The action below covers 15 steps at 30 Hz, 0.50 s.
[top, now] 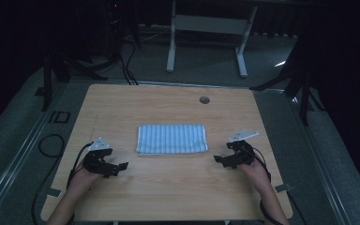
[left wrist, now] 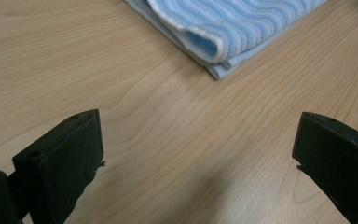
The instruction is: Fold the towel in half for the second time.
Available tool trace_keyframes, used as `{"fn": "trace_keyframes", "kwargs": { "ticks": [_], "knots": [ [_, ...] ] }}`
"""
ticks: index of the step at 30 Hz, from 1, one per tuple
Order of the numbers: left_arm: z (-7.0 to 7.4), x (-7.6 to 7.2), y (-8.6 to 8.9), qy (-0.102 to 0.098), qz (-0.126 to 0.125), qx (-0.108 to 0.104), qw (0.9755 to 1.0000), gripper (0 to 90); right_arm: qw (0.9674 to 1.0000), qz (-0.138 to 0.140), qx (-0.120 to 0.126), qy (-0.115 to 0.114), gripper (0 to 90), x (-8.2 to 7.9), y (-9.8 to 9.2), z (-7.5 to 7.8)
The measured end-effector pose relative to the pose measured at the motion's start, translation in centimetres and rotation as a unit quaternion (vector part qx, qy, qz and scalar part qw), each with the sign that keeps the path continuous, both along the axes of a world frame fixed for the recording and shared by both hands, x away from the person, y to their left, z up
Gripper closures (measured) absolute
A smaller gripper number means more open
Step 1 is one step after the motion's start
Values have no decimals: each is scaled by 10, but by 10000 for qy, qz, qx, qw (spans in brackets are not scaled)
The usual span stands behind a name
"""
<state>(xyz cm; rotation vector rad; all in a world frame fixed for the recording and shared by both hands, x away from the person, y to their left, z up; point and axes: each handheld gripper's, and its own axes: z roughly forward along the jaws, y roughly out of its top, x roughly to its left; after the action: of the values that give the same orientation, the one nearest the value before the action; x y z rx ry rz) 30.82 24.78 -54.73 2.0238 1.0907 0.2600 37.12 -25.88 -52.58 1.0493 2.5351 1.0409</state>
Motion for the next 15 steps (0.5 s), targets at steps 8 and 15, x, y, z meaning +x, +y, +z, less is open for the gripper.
{"fn": "trace_keyframes", "kwargs": {
  "ticks": [8,15],
  "knots": [
    [-2,-7,7,25,44,56,10000,17,9986,-437,-122,-258,135,-13,-22,-7],
    [-5,-11,17,19,169,-96,9998,17,9946,-950,24,-415,138,-17,-50,-7]
  ]
}}
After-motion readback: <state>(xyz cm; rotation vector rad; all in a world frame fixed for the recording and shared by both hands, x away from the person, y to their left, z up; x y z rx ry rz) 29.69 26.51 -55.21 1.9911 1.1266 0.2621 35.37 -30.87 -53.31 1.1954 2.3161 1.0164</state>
